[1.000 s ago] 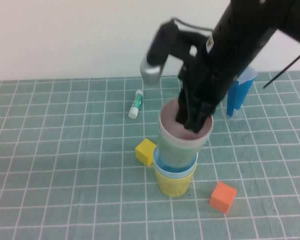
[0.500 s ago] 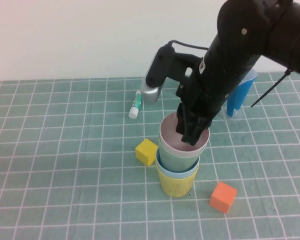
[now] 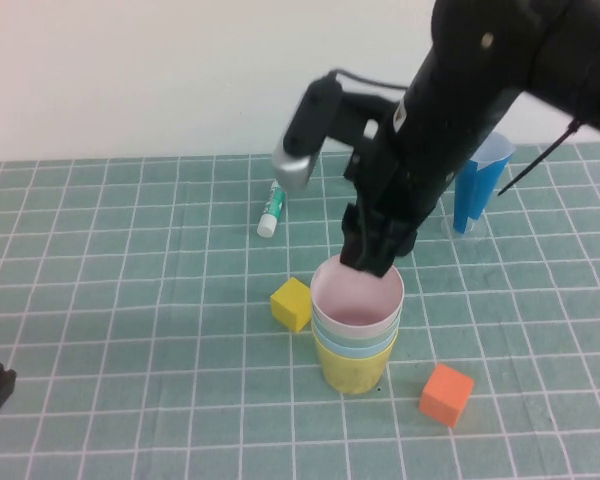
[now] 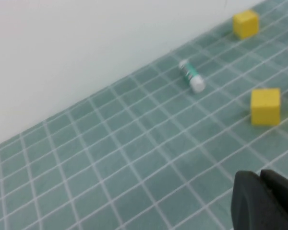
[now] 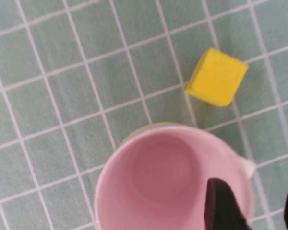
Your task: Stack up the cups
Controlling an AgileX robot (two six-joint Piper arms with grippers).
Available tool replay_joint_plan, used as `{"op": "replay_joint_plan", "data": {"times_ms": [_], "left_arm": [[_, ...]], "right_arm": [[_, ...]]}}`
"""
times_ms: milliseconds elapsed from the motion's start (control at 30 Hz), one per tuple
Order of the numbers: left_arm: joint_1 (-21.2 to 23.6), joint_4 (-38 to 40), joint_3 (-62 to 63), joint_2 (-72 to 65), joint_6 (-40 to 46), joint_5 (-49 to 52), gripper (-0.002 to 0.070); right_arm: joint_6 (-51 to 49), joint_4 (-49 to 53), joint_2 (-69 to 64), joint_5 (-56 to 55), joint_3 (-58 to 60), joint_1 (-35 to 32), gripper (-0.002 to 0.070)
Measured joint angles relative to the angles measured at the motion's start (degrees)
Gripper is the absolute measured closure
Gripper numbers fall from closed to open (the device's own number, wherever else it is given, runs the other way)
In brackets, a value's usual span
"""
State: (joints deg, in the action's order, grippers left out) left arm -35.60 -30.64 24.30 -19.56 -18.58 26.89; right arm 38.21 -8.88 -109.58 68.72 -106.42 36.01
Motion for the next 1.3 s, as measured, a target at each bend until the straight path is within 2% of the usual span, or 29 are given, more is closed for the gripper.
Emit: {"op": "replay_joint_plan", "data": {"times_ms": [67,133,233,333,400,500,600,800,1300], "left_arm": [[-0.1,-0.3,-1.8,1.9,-0.4,-2.1,0.0675],[-0.1,-1.3,-3.5,4.1,-0.7,-3.3,0.0675],[-0.1,-3.1,-5.7,8.4,-1.2,-4.5,0.0675],[-0.1,-4.7,-7.8,11.7,-1.4,-5.0,0.0675],[-0.1,-5.1,-9.1,13.1,-2.6,-6.0,0.0675],[-0.1,-3.9,-10.3,13.8,-8.8,-8.9,0.0675],[-0.1,-3.0,-11.2,13.8,-13.3,-10.3,0.0675],[-0.1,-1.8,-11.5,13.7,-15.3,-10.7,0.0675],[-0.1,-0.5,-11.5,13.7,-15.4,-10.8,0.0675]], "right_arm": [[0.1,-0.1,1.1,1.3,-2.2,0.0,0.0397],[0.1,0.0,3.4,1.8,-4.8,0.0,0.0428],[0.5,2.6,8.3,2.0,-6.8,0.0,0.0538],[0.6,9.3,13.0,2.6,-7.3,0.0,0.0633],[-0.1,14.2,15.7,2.6,-7.3,0.0,0.0654],[-0.7,19.6,20.3,2.6,-5.9,0.0,0.0666],[-1.8,21.1,25.5,2.6,-1.7,0.0,0.0668],[-5.4,21.4,40.2,-0.5,15.1,0.0,0.0671],[-22.4,19.9,75.3,-33.1,72.4,0.0,0.0671]]}}
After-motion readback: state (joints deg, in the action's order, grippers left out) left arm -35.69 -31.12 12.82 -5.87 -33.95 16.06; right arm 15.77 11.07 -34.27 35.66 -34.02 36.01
